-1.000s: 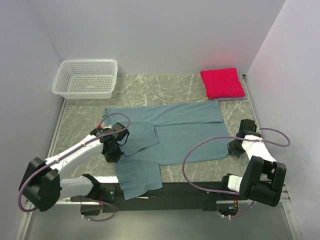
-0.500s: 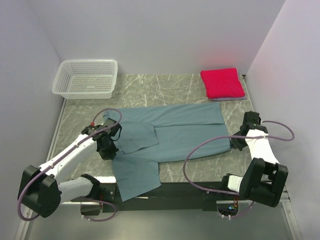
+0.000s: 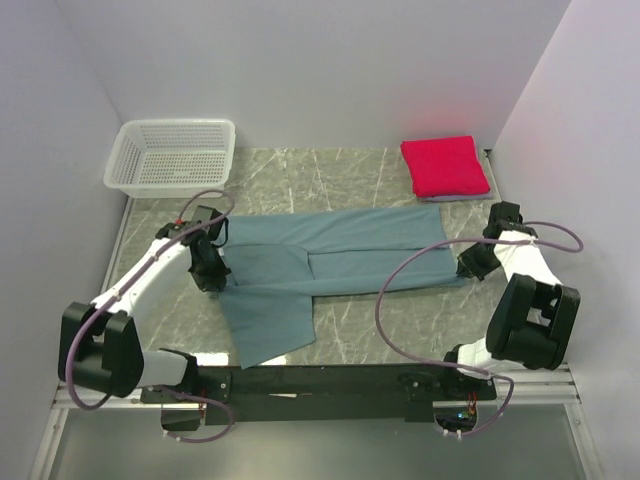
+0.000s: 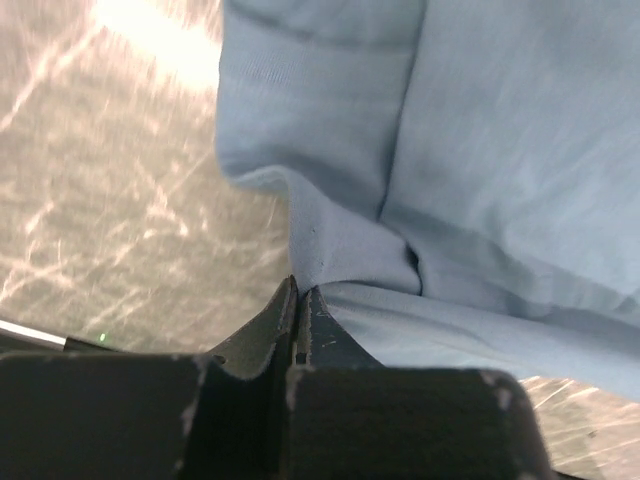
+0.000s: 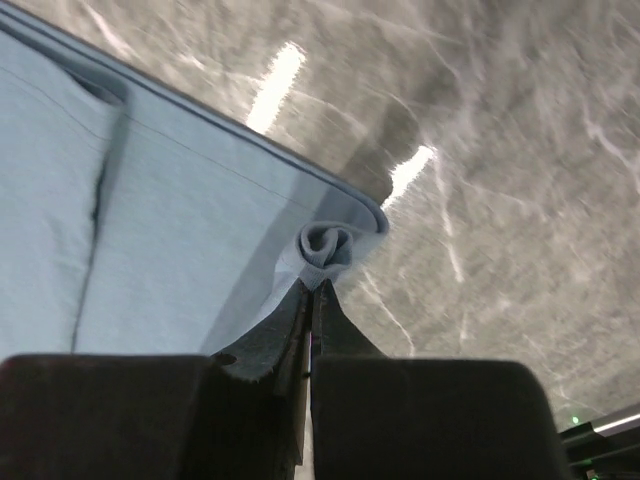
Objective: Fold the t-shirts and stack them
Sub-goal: Fold the tshirt
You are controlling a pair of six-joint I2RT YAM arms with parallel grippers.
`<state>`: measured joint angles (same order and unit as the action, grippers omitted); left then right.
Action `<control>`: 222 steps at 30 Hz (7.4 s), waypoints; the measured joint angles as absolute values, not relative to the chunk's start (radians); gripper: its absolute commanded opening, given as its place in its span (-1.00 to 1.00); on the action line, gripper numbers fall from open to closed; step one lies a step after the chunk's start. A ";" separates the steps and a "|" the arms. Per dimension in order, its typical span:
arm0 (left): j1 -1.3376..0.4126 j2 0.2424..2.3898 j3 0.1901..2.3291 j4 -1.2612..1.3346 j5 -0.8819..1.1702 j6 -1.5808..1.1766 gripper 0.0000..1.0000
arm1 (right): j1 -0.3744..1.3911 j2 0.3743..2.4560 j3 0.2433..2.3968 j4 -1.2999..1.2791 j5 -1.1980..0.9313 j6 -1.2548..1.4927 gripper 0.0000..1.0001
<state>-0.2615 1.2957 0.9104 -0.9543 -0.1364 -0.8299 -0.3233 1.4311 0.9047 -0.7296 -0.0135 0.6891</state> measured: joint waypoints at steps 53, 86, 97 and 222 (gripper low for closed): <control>-0.641 1.214 0.752 -0.882 -0.233 -1.015 0.26 | 0.187 1.197 0.754 -0.500 0.105 0.630 0.29; -0.587 1.556 1.224 -0.913 -0.376 -0.978 -0.99 | 0.197 1.168 0.691 -0.478 0.102 0.539 0.27; -0.427 1.899 1.608 -0.811 -0.469 -0.753 -0.99 | 0.199 1.304 0.805 -0.432 0.012 0.476 0.23; -0.315 1.917 1.299 -0.674 -0.328 -0.770 0.21 | 0.669 1.678 0.962 -0.481 0.090 0.429 0.06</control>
